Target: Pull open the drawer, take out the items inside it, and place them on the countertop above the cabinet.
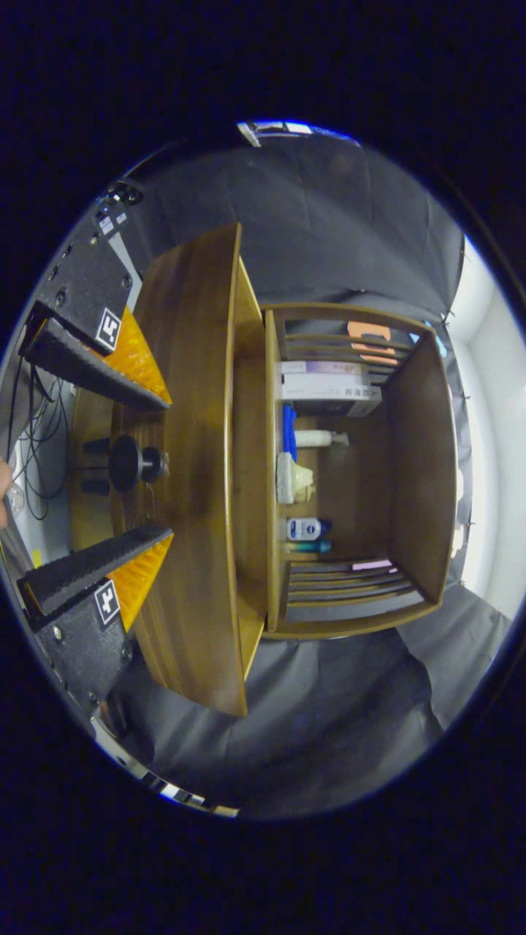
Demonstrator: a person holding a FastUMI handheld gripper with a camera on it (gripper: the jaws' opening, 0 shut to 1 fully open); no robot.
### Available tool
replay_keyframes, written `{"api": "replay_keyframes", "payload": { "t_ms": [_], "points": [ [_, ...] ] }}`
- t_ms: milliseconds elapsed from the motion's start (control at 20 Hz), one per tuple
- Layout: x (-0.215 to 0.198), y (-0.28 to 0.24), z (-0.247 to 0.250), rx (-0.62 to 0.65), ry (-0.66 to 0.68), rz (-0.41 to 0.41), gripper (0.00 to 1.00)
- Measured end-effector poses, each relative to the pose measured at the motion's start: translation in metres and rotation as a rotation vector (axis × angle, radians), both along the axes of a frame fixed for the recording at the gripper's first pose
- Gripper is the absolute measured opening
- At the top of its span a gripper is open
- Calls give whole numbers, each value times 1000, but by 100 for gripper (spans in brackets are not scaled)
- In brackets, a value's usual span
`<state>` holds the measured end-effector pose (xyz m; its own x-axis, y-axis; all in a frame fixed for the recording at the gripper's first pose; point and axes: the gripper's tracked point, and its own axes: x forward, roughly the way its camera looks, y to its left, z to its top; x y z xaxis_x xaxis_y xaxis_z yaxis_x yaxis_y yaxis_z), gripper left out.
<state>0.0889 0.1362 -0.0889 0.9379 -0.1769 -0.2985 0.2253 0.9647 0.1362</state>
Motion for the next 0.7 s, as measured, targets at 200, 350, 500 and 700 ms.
{"api": "replay_keyframes", "payload": {
  "t_ms": [200, 350, 500, 700],
  "points": [
    [14, 5, -8, -21, 19, 15, 98],
    [16, 5, -6, -76, 2, 15, 98],
    [17, 6, -5, -74, -4, 15, 98],
    [17, 6, -3, -70, -11, 14, 98]
  ]
}}
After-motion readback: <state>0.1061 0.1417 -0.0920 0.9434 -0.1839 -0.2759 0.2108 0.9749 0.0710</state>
